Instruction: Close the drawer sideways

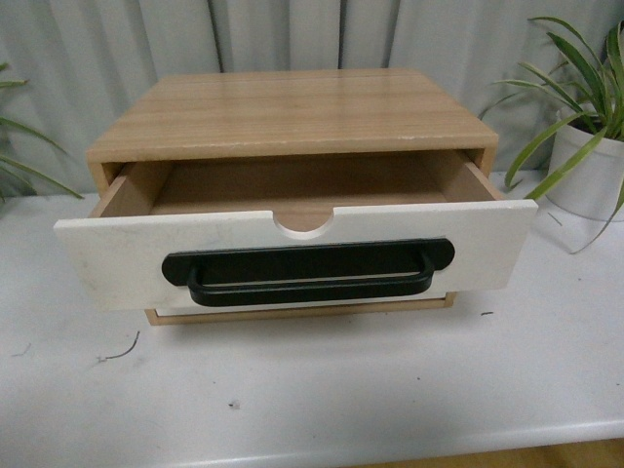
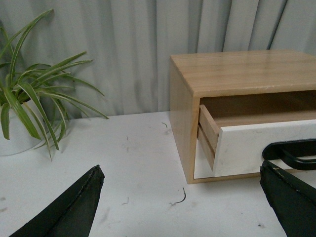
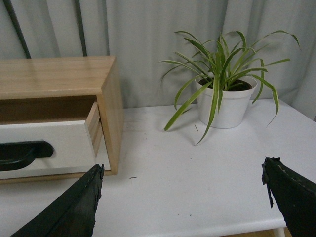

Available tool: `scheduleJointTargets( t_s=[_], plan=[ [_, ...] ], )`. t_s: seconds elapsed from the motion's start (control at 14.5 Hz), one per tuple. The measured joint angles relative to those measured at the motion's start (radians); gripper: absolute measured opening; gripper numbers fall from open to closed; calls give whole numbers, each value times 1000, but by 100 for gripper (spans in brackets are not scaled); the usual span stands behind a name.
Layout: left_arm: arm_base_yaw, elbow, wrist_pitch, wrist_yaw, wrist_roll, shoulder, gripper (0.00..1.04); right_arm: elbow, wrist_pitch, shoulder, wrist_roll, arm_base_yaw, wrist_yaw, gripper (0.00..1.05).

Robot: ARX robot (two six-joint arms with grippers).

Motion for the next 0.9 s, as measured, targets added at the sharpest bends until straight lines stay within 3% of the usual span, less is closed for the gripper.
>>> scheduleJointTargets(
  t_s=[0.9],
  plan=[
    [0, 0, 0, 0, 0, 0, 98, 0, 0, 0, 0, 0, 0, 98]
  ],
)
